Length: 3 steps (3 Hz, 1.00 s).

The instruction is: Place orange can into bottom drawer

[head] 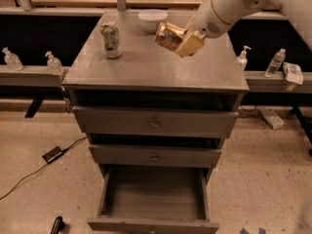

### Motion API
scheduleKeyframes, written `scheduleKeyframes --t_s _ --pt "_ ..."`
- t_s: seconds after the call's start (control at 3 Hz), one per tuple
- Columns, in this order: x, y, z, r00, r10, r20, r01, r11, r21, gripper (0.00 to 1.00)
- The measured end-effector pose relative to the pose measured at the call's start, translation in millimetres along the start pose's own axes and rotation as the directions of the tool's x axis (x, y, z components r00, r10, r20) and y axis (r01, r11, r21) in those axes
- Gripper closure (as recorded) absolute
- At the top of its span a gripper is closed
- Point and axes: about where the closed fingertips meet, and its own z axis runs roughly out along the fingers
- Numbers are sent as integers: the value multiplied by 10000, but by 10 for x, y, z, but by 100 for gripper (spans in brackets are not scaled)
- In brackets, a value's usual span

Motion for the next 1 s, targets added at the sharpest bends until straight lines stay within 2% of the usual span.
scheduleKeyframes --t_s 0.33,0.67,1.0 --pt "27 441 -431 9937 714 868 -745 9966 337 100" --pt "367 804 -331 9916 1203 470 -1200 9927 -96 100" --pt "374 815 -318 9917 1205 447 -1201 9927 -129 100"
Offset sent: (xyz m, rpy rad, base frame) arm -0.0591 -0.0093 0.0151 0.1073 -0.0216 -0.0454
